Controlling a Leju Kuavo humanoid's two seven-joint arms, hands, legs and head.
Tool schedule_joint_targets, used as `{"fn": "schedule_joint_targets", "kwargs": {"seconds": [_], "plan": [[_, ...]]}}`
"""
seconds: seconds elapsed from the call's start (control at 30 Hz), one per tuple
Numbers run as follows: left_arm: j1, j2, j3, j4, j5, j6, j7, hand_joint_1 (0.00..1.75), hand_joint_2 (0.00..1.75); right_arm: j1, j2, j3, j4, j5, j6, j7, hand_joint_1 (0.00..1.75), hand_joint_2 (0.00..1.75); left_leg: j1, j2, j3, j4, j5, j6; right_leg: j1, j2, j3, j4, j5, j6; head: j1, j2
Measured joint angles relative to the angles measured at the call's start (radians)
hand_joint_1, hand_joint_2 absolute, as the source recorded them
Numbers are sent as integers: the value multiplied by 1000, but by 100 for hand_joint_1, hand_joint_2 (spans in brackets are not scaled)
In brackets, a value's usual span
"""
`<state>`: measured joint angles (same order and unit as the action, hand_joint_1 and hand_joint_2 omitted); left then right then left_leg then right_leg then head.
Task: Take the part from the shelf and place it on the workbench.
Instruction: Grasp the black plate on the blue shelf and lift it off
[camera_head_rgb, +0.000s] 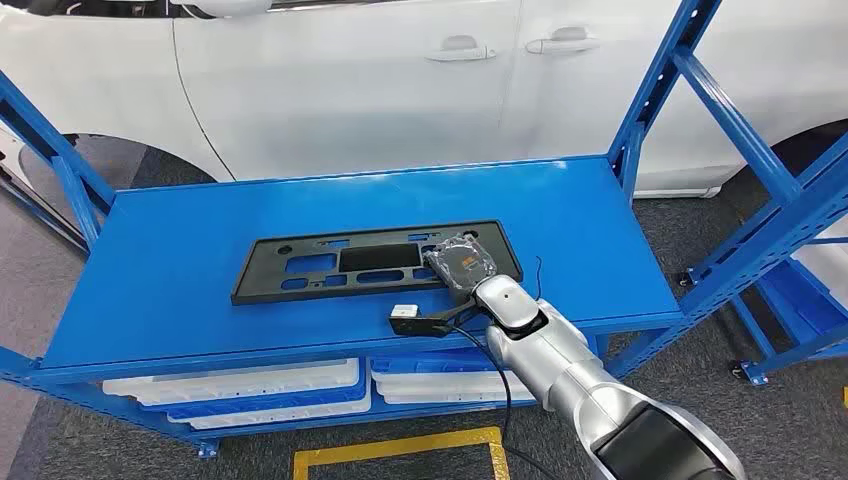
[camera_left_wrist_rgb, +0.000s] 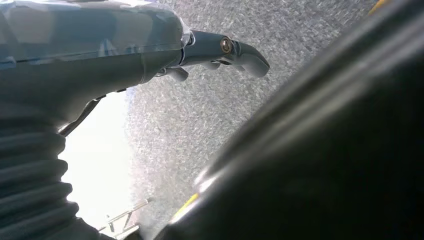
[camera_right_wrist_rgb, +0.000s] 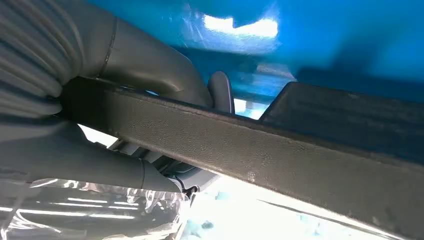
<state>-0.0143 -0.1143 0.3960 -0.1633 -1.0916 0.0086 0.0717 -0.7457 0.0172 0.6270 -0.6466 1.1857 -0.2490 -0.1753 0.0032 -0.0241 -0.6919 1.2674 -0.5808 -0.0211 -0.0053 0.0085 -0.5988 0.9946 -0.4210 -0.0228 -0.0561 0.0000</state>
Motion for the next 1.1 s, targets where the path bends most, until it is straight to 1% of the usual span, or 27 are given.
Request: {"fn": "schedule_joint_targets", "kwargs": {"seconds": [0.03, 0.07, 0.1, 0.13, 0.17, 0.2, 0.23, 0.27, 0.3, 0.33, 0.37, 0.43, 0.5, 0.63, 0.67, 0.73, 0.77, 0.8, 0.87, 0.93, 0.97, 1.0, 1.03, 1.07, 1.1], "plan": [[0, 1, 0, 0, 0, 0, -4, 0, 0, 1, 0, -3, -5, -27, 7, -15, 175, 175, 0, 0, -5, 19, -2, -1, 0, 0, 2, 0, -1, -1, 0, 0], [0, 1, 0, 0, 0, 0, -6, 0, 0, 3, 0, -7, -12, -58, 17, -33, 175, 175, 0, 0, -2, 21, 4, -2, 0, 1, 4, 0, -2, -1, 0, 0], [1, 2, 0, 0, 1, 1, -10, 0, 0, 6, 0, -17, -28, -124, 39, -67, 175, 175, 0, -1, 5, 19, 18, -3, 0, 3, 9, 1, -4, -1, 0, 0], [1, 2, 0, 0, 1, 1, -10, 0, 0, 10, 0, -32, -49, -197, 68, -104, 175, 175, 1, 0, 29, -21, 49, -3, 0, 6, 13, 2, -6, 0, 0, 0], [2, 3, 0, 0, 1, 2, -8, 0, 0, 16, 0, -52, -77, -280, 108, -143, 175, 175, 3, 2, 63, -89, 86, -3, 0, 9, 17, 5, -9, 3, 0, 0], [4, 3, 0, 0, 1, 2, -6, 0, 0, 23, -1, -75, -109, -366, 153, -179, 175, 175, 3, 3, 95, -154, 112, -2, 2, 11, 18, 8, -12, 6, 0, 0], [5, 3, 0, 0, 1, 3, -5, 0, 0, 32, -1, -100, -145, -449, 200, -213, 175, 175, 4, 4, 118, -206, 125, 3, 4, 12, 15, 13, -14, 11, 0, 0], [6, 2, 0, 0, 1, 3, -4, 0, 0, 43, -3, -125, -184, -526, 246, -240, 175, 175, 3, 3, 129, -236, 127, 9, 6, 12, 11, 16, -15, 16, 0, 0], [7, 2, 0, 0, 2, 4, -4, 0, 0, 57, -5, -145, -222, -590, 286, -261, 175, 175, 2, 1, 130, -243, 122, 16, 9, 12, 5, 18, -14, 21, 0, 0], [7, 2, 0, 0, 2, 4, -4, 0, 0, 72, -8, -163, -261, -647, 321, -277, 175, 175, 2, -2, 127, -246, 122, 24, 9, 11, 1, 20, -13, 26, 0, 0], [7, 1, 0, 0, 2, 6, -4, 0, 0, 88, -10, -176, -301, -696, 350, -288, 175, 175, 3, -3, 124, -247, 125, 30, 9, 10, -2, 23, -14, 31, 0, 0], [7, -1, 0, 0, 2, 8, -5, 0, 0, 114, -15, -196, -375, -778, 394, -304, 175, 175, 6, -3, 122, -250, 129, 41, 7, 7, -16, 53, -36, 41, 0, 0], [7, -1, 0, 0, 2, 9, -5, 0, 0, 124, -18, -204, -411, -815, 413, -309, 175, 175, 8, -2, 121, -251, 130, 46, 6, 5, -30, 80, -57, 46, 0, 0], [7, -1, 0, 0, 2, 9, -5, 0, 0, 125, -18, -205, -414, -818, 415, -310, 175, 175, 8, -2, 121, -251, 130, 46, 6, 5, -34, 89, -62, 47, 0, 0], [7, -1, 0, 0, 3, 10, -6, 0, 0, 128, -19, -209, -436, -840, 425, -311, 175, 175, 7, -1, 120, -251, 130, 47, 5, 4, -55, 134, -84, 49, 0, 0], [8, -1, 0, 0, 3, 13, -7, 0, 0, 145, -25, -222, -515, -916, 468, -312, 175, 175, 6, 1, 118, -250, 130, 49, 3, 3, -111, 250, -129, 53, 0, 0], [9, -2, 0, 0, 5, 20, -10, 0, 44, 159, -30, -236, -602, -1010, 521, -308, 175, 175, 3, 0, 119, -250, 129, 48, 5, 3, -102, 231, -116, 48, 0, 0], [9, -4, 0, 0, 10, 28, -15, 0, 87, 173, -35, -247, -681, -1100, 573, -301, 175, 175, 1, -1, 119, -250, 128, 45, 8, 3, -75, 170, -83, 40, 0, 0], [9, -6, 0, 0, 22, 47, -29, 0, 175, 200, -40, -269, -825, -1268, 666, -286, 175, 175, -2, -4, 121, -253, 126, 35, 15, 4, -7, 21, -15, 22, 0, 0], [6, -5, 0, 0, 30, 53, -37, 0, 175, 216, -41, -275, -877, -1313, 690, -279, 175, 175, -4, -3, 121, -251, 120, 24, 9, 3, -3, 10, -9, 13, 0, 0], [3, -5, 0, 0, 32, 54, -40, 0, 175, 221, -41, -276, -895, -1320, 694, -277, 175, 175, -4, -1, 114, -234, 107, 19, 5, 2, 1, 4, -7, 8, 0, 0], [0, -4, 0, 0, 34, 54, -41, 0, 175, 225, -41, -276, -909, -1322, 696, -276, 175, 175, -4, 1, 99, -197, 84, 15, 2, 0, 5, -2, -5, 4, 0, 0], [-4, -4, 0, 0, 35, 54, -43, 0, 175, 228, -41, -277, -921, -1324, 698, -275, 175, 175, -2, 3, 72, -139, 54, 11, 2, -2, 7, -4, -5, 1, 0, 0], [-8, -4, 0, 0, 36, 54, -43, 0, 175, 232, -41, -277, -929, -1325, 698, -274, 175, 175, 0, 3, 38, -69, 22, 8, 2, -3, 7, -3, -5, -1, 0, 0], [-13, -4, -1, 0, 37, 54, -44, 0, 175, 237, -41, -277, -935, -1326, 698, -273, 175, 175, 1, 3, 6, -6, 0, 4, 2, -4, 8, -3, -6, -1, 0, 0]]}}
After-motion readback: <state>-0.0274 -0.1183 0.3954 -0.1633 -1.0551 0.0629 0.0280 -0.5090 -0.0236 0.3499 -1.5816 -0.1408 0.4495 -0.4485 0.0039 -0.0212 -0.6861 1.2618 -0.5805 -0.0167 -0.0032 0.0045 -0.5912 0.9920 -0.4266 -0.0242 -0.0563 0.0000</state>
